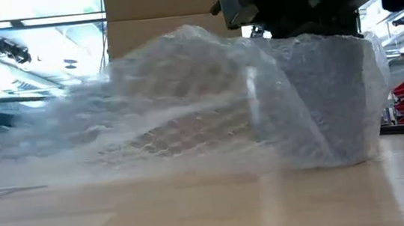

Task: Wrap mug
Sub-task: Wrap the blue mug with bubble wrap

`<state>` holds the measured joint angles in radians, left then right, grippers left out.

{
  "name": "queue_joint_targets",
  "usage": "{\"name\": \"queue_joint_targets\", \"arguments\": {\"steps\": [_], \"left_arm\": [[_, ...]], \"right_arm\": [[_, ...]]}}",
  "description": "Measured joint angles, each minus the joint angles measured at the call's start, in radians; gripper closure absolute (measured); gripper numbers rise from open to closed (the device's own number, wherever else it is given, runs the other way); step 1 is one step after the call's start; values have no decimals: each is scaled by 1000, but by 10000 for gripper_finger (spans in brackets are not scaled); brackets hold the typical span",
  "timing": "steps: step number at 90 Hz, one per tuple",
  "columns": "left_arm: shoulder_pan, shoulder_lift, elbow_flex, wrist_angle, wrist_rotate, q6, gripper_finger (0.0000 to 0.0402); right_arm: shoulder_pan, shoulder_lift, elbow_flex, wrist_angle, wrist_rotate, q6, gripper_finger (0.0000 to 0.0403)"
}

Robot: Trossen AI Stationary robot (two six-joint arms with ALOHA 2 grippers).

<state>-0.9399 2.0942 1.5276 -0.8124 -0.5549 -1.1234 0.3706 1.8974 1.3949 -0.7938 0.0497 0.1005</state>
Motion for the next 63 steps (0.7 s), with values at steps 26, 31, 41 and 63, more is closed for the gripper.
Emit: {"name": "queue_joint_targets", "arguments": {"steps": [26, 31, 41, 63], "left_arm": [[61, 8, -19, -75, 44, 71, 208], [75, 8, -27, -62, 87, 72, 208], [113, 3, -44, -37, 174, 69, 212], [147, -1, -102, 78, 240, 102, 311]], "right_arm": [[53, -89, 0, -9, 45, 37, 403], [70, -107, 0, -8, 71, 39, 403], [108, -143, 0, -9, 145, 67, 403], [214, -210, 1, 31, 245, 127, 403]]}}
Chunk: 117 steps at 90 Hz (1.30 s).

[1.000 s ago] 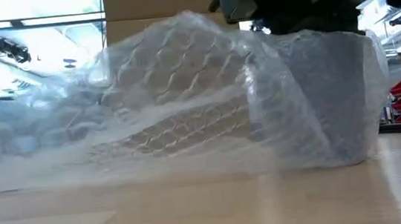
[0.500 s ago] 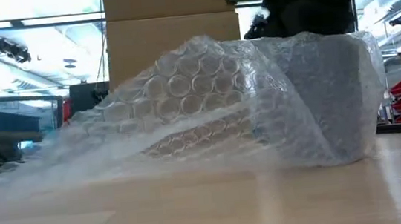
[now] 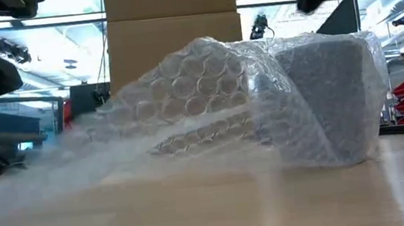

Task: Wrap mug
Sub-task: Wrap the blue mug with bubble wrap

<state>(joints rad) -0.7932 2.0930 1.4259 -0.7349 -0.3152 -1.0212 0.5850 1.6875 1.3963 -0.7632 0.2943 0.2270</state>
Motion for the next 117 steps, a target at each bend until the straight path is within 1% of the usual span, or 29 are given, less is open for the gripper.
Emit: {"name": "queue_joint_targets", "arguments": {"steps": [10, 15, 21, 29, 37, 49, 61, 69, 85, 101, 108, 117], "left_arm": [[7, -3, 15, -21, -5, -1, 378], [12, -3, 34, -28, -5, 0, 393], [16, -1, 67, -32, 4, 25, 394], [25, 1, 134, -21, 54, 83, 398], [40, -4, 195, -11, 168, 125, 400], [76, -2, 247, -18, 344, 173, 399], [113, -4, 259, -21, 436, 206, 399], [135, -3, 258, -30, 474, 236, 399], [173, -4, 258, -28, 491, 265, 399], [193, -4, 258, -27, 521, 322, 399], [205, -4, 258, -27, 563, 339, 399], [218, -5, 258, -28, 620, 364, 399]], "right_arm": [[54, -7, 1, 40, 2, 6, 403], [79, -7, 1, 64, 2, 6, 403], [104, -6, 1, 90, 10, 7, 403], [132, -6, 1, 128, 70, 27, 403], [156, -5, 1, 181, 130, 43, 403], [172, -5, 0, 233, 156, 43, 403], [175, -5, -53, 323, 158, 44, 403], [174, -5, -112, 403, 158, 70, 403], [179, -4, -249, 503, 159, 161, 403], [177, -3, -403, 733, 131, 241, 403], [184, -3, -453, 827, 178, 295, 403], [208, -3, -476, 854, 269, 374, 403]]}}
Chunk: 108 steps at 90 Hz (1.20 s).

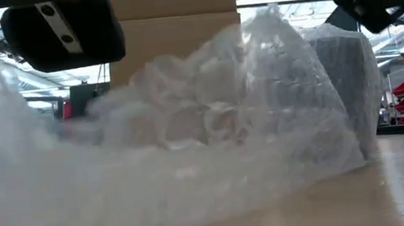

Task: Wrap mug
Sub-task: Wrap the blue mug with bubble wrap

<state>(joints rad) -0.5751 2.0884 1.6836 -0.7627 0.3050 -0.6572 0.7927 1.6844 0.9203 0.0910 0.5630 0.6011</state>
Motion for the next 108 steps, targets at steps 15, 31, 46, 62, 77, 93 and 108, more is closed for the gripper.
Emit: {"name": "queue_joint_targets", "arguments": {"steps": [15, 31, 46, 62, 77, 93, 108], "left_arm": [[34, 0, 11, -45, 61, 80, 399], [89, 0, 63, -82, 28, 167, 401], [136, -2, 110, -80, 11, 234, 401], [175, -2, 113, -94, 7, 276, 401], [196, -2, 113, -122, 8, 287, 401], [188, -2, 109, -196, 7, 282, 402], [156, -2, 92, -205, 18, 261, 402]], "right_arm": [[21, 2, -5, -4, 31, 59, 403], [25, 73, -5, -6, 13, 162, 403], [23, 177, -5, 5, 17, 256, 403], [-24, 204, -4, 44, 39, 251, 403], [-82, 202, -4, 45, 38, 221, 403], [-81, 198, -4, 89, -69, 191, 403], [-10, 189, -4, 227, 3, 129, 403]]}}
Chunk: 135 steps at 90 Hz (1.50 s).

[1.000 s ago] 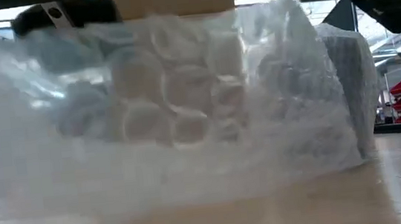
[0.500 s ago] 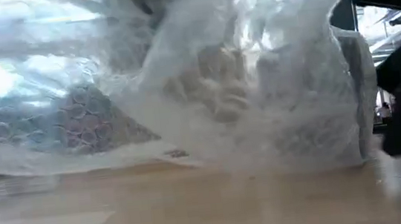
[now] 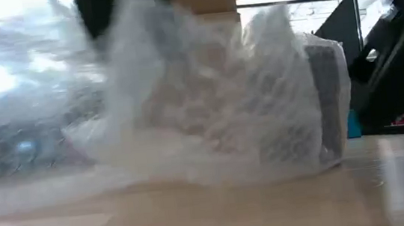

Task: Wrap mug
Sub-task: Wrap the blue mug with bubble wrap

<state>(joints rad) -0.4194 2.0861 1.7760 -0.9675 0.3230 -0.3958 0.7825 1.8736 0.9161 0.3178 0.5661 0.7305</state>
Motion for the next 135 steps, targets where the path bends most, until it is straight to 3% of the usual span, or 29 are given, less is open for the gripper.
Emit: {"name": "queue_joint_targets", "arguments": {"steps": [13, 50, 91, 116, 125, 135], "left_arm": [[-12, 0, 0, 41, 2, 0, 402], [-13, 0, 0, 111, 2, -2, 402], [-13, 0, 0, 164, -10, 1, 402], [-13, 0, 0, 205, 7, 2, 402], [-13, 0, 0, 206, 7, 2, 402], [-15, 0, 0, 207, 3, 2, 402]], "right_arm": [[3, 5, 0, 112, 127, -76, 403], [-140, 5, 0, 105, 175, -86, 403], [-176, 7, 0, -67, 191, -28, 403], [-154, -57, 0, -68, 173, -178, 403], [-124, -113, 0, -146, 127, -250, 403], [-102, -137, 0, -245, 124, -210, 403]]}}
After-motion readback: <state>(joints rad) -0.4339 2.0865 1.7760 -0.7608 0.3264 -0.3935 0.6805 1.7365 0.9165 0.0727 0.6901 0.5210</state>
